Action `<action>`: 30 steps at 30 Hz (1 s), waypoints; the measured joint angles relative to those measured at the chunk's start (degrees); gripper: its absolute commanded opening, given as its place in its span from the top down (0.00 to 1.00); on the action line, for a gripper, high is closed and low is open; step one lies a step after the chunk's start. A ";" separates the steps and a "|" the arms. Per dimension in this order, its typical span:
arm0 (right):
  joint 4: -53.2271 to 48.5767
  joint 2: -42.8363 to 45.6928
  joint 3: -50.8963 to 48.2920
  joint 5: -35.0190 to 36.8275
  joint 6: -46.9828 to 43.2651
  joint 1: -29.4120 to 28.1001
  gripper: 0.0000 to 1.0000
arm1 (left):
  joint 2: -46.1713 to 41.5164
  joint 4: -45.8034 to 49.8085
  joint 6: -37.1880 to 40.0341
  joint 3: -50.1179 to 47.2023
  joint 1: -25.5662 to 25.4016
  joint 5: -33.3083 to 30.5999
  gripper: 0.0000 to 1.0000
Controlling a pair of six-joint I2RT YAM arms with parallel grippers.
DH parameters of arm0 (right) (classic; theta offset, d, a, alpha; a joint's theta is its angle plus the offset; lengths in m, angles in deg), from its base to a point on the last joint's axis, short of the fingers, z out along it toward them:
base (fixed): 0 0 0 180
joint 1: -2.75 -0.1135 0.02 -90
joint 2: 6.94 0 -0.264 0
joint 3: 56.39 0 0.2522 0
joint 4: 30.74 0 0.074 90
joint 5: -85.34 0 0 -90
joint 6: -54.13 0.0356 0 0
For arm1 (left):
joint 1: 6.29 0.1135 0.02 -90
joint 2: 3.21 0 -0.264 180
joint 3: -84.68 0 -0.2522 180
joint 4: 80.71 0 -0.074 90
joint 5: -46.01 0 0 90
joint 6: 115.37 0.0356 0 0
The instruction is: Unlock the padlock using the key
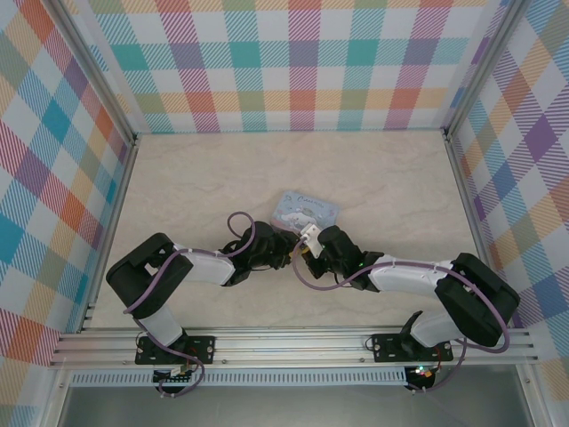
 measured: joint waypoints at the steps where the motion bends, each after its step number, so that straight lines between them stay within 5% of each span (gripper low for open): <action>1: 0.15 -0.09 0.00 -0.20 0.20 0.02 1.00 | 0.00 0.17 -0.02 0.00 0.00 0.00 0.71; 15: 0.15 -0.28 -0.02 -0.66 1.18 0.57 1.00 | 0.00 0.48 0.68 0.15 0.00 -0.04 0.99; 30: 1.36 0.20 -0.57 -18.25 12.83 9.70 1.00 | -0.50 0.50 0.68 0.33 0.00 0.13 1.00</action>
